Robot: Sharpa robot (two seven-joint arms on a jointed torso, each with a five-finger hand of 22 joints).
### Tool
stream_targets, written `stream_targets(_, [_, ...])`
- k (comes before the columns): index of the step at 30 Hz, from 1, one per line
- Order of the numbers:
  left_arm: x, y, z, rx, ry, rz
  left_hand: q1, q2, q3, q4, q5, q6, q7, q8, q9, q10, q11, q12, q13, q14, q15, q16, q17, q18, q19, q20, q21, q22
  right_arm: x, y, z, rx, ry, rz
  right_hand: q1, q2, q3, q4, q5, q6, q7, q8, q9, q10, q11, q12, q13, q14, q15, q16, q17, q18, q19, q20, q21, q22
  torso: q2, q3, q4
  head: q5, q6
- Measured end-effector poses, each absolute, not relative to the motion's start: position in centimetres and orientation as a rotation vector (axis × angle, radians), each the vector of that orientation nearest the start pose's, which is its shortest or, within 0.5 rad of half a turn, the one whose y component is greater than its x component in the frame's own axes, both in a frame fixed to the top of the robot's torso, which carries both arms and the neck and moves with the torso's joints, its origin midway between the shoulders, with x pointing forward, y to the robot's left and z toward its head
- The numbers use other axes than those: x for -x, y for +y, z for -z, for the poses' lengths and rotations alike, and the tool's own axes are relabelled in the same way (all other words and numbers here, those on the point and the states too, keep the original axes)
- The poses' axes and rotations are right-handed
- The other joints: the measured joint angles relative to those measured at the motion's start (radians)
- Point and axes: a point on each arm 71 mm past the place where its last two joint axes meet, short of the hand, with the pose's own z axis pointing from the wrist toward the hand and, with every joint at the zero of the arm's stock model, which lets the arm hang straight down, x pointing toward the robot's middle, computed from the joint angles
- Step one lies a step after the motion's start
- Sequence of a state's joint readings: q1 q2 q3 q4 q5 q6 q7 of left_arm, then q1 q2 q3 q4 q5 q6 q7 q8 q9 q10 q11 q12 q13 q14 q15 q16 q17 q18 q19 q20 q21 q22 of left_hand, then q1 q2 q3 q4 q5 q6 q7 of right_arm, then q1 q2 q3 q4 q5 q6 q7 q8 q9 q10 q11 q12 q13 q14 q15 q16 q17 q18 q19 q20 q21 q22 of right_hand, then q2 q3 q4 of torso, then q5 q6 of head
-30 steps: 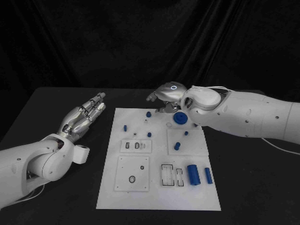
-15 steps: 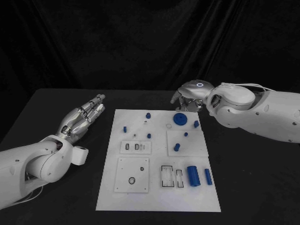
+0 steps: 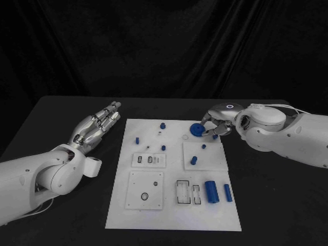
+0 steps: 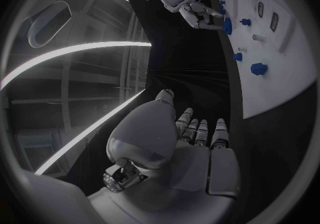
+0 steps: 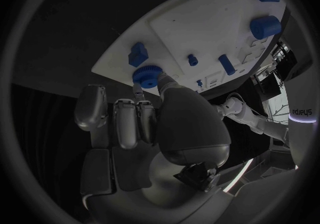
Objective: Assemble the parts on the task board
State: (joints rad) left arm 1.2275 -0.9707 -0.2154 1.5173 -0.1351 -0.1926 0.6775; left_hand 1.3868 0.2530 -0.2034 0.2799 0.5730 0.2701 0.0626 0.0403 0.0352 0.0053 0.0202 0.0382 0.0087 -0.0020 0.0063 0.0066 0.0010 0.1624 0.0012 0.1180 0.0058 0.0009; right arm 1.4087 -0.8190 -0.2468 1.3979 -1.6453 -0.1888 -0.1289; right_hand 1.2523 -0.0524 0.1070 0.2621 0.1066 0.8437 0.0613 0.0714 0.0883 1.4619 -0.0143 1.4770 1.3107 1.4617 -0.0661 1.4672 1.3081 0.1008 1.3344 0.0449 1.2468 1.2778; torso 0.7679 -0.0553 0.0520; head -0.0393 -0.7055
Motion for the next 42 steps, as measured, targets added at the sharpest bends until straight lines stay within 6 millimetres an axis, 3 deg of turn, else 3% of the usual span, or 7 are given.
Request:
stream_targets(3, [-46.22, 26.84, 20.53, 0.835, 1.373, 1.588, 0.003, 0.003, 0.0, 0.0, 0.0, 0.0, 0.0, 0.0, 0.0, 0.0, 0.0, 0.0, 0.0, -0.001, 0.001, 0.0, 0.0, 0.0, 0.0, 0.0, 0.0, 0.0, -51.84, -23.15, 17.19, 0.45, 1.718, -0.305, -0.003, 0.002, -0.004, 0.001, 0.0, -0.01, -0.001, -0.002, 0.001, 0.0, 0.0, 0.034, -0.001, 0.0, 0.0, 0.028, 0.0, 0.0, 0.008, -0.002, 0.02, 0.022, 0.0, 0.0, -0.0006, 0.0, -0.001])
stream_targets(5, [-46.24, 26.85, 20.54, 0.834, 1.374, 1.589, 0.003, 0.003, 0.0, 0.0, 0.0, 0.0, 0.0, 0.0, 0.0, 0.0, 0.0, 0.0, 0.0, -0.001, 0.001, 0.0, 0.0, 0.0, 0.0, 0.0, 0.0, 0.0, -51.9, -23.17, 17.37, 0.446, 1.722, -0.302, -0.003, 0.002, -0.009, 0.001, 0.0, -0.017, -0.002, -0.004, 0.001, 0.0, 0.0, 0.052, -0.001, 0.0, 0.0, 0.04, 0.0, -0.016, 0.011, -0.002, 0.028, 0.03, -0.001, 0.0, -0.0006, 0.0, -0.001])
stream_targets(11, [-46.27, 26.89, 20.55, 0.834, 1.375, 1.591, 0.003, 0.003, 0.0, 0.0, 0.0, 0.0, 0.0, 0.0, 0.0, 0.0, 0.007, 0.0, 0.0, 0.003, 0.005, 0.0, 0.0, 0.0, 0.0, 0.0, 0.0, 0.0, -52.05, -23.25, 17.52, 0.439, 1.722, -0.299, 0.003, 0.008, -0.016, -0.006, 0.002, -0.046, -0.006, -0.005, 0.0, 0.004, -0.004, 0.091, -0.001, 0.005, -0.005, 0.049, 0.0, -0.016, 0.02, -0.004, 0.042, 0.03, -0.001, 0.0002, -0.0006, 0.0, -0.001])
stream_targets(18, [-46.26, 26.9, 20.56, 0.834, 1.377, 1.595, 0.003, 0.003, 0.0, 0.0, 0.0, 0.0, 0.0, 0.0, 0.0, 0.0, 0.007, 0.0, 0.0, 0.003, 0.005, 0.0, 0.0, 0.0, 0.0, 0.0, 0.0, 0.0, -51.92, -23.38, 17.61, 0.428, 1.701, -0.308, 0.024, 0.013, -0.016, -0.02, 0.047, -0.046, -0.006, -0.004, 0.004, 0.004, -0.004, 0.091, -0.001, 0.005, -0.005, 0.039, 0.0, -0.015, 0.02, -0.004, 0.033, 0.03, 0.0, 0.0002, -0.0008, 0.0, 0.0])
stream_targets(26, [-46.25, 26.93, 20.56, 0.834, 1.379, 1.598, 0.003, 0.003, 0.0, 0.0, 0.0, 0.0, 0.0, 0.0, 0.0, 0.0, 0.007, 0.0, 0.0, 0.002, 0.005, 0.0, 0.001, 0.0, 0.0, 0.0, 0.0, 0.0, -51.7, -23.38, 17.25, 0.41, 1.65, -0.33, 0.024, 0.013, -0.02, -0.021, 0.043, 0.016, 0.001, 0.02, 0.03, 0.003, -0.004, 0.091, -0.001, 0.005, -0.005, 0.035, 0.0, -0.015, 0.02, -0.004, 0.033, 0.03, -0.001, -0.0001, -0.0008, 0.002, 0.0])
stream_targets(35, [-46.28, 27.01, 20.57, 0.835, 1.379, 1.598, 0.003, 0.003, 0.0, 0.0, 0.0, 0.0, 0.0, 0.0, 0.0, 0.0, 0.007, 0.0, 0.0, 0.002, 0.005, 0.0, 0.0, 0.0, 0.0, 0.0, 0.0, 0.0, -51.71, -23.11, 16.77, 0.391, 1.583, -0.354, -0.027, 0.027, -0.044, 0.019, 0.029, 0.015, 0.009, 0.02, 0.051, 0.003, -0.004, 0.091, -0.001, 0.005, -0.005, 0.03, 0.0, -0.015, 0.02, -0.004, 0.025, 0.03, -0.001, -0.0006, -0.0008, 0.003, 0.0])
stream_targets(42, [-46.32, 26.97, 20.58, 0.834, 1.38, 1.6, 0.007, -0.001, 0.003, -0.003, 0.0, 0.004, 0.004, 0.0, 0.0, 0.0, 0.007, 0.0, 0.0, 0.002, 0.005, 0.0, 0.0, 0.0, 0.0, 0.0, 0.0, 0.0, -51.99, -22.63, 16.74, 0.391, 1.569, -0.359, -0.019, 0.02, -0.035, 0.006, 0.103, -0.023, 0.015, -0.002, 0.062, 0.003, -0.003, 0.091, -0.001, 0.005, -0.005, 0.024, 0.0, -0.015, 0.024, 0.0, 0.016, 0.03, -0.001, -0.0006, -0.0007, 0.001, 0.001])
